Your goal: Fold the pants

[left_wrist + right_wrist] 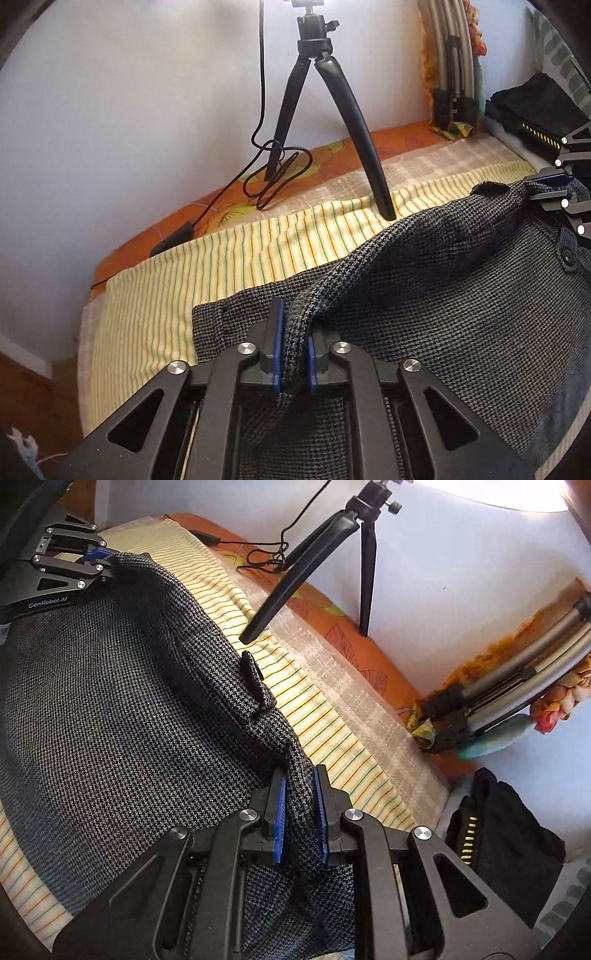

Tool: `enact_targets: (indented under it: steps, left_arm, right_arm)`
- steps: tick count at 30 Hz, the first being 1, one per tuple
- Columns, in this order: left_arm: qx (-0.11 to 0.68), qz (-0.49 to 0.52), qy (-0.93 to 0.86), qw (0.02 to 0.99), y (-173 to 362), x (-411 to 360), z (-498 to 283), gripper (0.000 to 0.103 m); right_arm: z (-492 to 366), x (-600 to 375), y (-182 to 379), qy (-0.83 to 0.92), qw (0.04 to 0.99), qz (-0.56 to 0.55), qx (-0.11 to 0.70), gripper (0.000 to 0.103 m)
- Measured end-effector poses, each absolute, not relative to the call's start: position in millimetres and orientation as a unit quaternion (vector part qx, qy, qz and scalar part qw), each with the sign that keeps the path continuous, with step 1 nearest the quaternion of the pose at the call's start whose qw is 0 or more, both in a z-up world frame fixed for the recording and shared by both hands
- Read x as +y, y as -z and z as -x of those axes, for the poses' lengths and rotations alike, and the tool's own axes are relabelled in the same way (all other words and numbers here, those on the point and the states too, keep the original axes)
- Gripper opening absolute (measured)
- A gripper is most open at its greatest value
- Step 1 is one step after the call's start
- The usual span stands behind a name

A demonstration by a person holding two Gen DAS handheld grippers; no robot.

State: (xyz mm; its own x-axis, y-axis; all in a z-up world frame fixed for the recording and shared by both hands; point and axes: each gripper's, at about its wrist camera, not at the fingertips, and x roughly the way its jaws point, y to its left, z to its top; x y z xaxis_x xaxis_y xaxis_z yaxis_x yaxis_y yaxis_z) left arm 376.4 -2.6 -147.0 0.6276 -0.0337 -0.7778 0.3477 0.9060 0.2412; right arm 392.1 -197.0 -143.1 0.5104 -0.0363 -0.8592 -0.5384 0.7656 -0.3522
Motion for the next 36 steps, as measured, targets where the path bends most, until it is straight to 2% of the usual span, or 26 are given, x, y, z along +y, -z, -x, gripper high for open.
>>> enact_targets:
  steps: [4,6,8,15,16,17,19,20,24,26,29,36]
  left_arm:
    - [0.418,-0.176,0.1,0.886,142,9,-381,0.039]
    - [0.413,-0.168,0.088,0.891,134,19,-383,0.044]
    - [0.409,-0.149,0.085,0.896,127,34,-383,0.059]
    - [0.385,-0.143,0.023,0.912,101,76,-372,0.06]
    - [0.381,-0.139,0.017,0.914,96,84,-369,0.06]
    - [0.379,-0.133,0.014,0.916,93,89,-365,0.06]
    - [0.377,-0.128,0.011,0.917,87,99,-357,0.06]
    - [0.377,-0.125,0.01,0.918,85,103,-351,0.06]
    - [0.38,-0.125,0.016,0.916,87,100,-332,0.06]
    - [0.38,-0.126,0.024,0.916,88,95,-323,0.06]
    - [0.375,-0.12,0.047,0.918,89,80,-304,0.06]
    - [0.38,-0.129,0.119,0.908,112,20,-273,0.06]
  right_arm:
    - [-399,-197,150,-0.151,0.81,0.303,0.479,0.015]
    - [-400,-196,153,-0.149,0.808,0.302,0.483,0.015]
    - [-402,-196,155,-0.15,0.808,0.299,0.485,0.015]
    - [-408,-202,155,-0.141,0.816,0.27,0.492,0.017]
    - [-408,-203,153,-0.134,0.819,0.268,0.489,0.024]
    - [-407,-204,151,-0.128,0.823,0.269,0.483,0.039]
    - [-404,-208,143,-0.114,0.837,0.261,0.468,0.056]
    - [-403,-212,139,-0.112,0.841,0.25,0.466,0.062]
    - [-393,-229,119,-0.101,0.862,0.19,0.459,0.065]
    - [-381,-242,111,-0.092,0.872,0.147,0.457,0.074]
    - [-351,-263,107,-0.085,0.88,0.079,0.46,0.074]
    - [-287,-292,117,-0.033,0.878,0.012,0.477,0.078]
